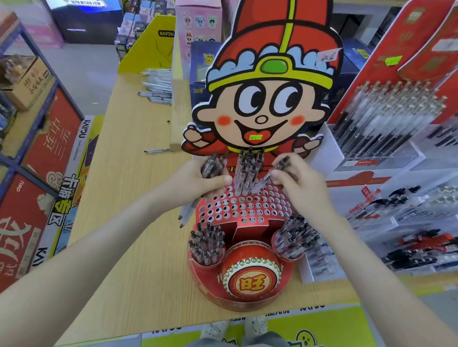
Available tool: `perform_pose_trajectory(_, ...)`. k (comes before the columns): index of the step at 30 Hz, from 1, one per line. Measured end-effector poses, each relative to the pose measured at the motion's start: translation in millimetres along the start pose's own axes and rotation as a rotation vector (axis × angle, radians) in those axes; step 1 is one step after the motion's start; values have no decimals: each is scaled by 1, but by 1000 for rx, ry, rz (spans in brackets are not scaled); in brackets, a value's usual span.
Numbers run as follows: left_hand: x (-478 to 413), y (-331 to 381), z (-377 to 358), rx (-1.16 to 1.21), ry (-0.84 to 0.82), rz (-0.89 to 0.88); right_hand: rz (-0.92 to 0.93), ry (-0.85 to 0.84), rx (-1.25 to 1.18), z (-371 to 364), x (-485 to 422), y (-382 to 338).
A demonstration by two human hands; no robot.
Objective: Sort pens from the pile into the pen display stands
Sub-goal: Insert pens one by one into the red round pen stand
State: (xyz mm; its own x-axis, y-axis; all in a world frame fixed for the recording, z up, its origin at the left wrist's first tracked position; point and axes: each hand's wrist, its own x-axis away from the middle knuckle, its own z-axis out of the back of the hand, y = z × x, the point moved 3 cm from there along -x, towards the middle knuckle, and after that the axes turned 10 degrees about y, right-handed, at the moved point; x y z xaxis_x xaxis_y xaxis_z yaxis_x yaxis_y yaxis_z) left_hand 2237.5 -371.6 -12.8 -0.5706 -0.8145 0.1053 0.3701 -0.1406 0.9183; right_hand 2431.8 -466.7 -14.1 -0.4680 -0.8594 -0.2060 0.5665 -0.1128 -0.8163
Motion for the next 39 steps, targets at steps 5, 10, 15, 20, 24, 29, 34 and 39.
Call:
perform_pose_trajectory(5, 3, 0, -7, 51, 40, -14, 101, -140, 202, -16, -3, 2)
perform_pose_trajectory(10, 2, 4, -12, 111, 18, -48, 66, -134, 216, -21, -10, -1)
perform_pose_trajectory(15, 3, 11, -15, 143, 2, -76, 114, -195, 261, -19, -10, -3)
perform_pose_trajectory(20, 0, 9, -14, 137, 32, -74, 59, -176, 205, -22, -10, 0)
perform_pose_trajectory(24, 1, 10, -12, 141, 56, -55, -9, -171, 238, -24, -11, 0)
perform_pose_trajectory(29, 3, 14, -10, 189, 87, -91, 87, 68, 276, -11, 6, -26)
perform_pose_trajectory(34, 6, 23, -13, 316, 221, -124, -27, -228, -56, -33, 31, -60)
perform_pose_trajectory(39, 10, 30, -16, 425, 289, -86, -51, -163, -158, -42, 27, -61)
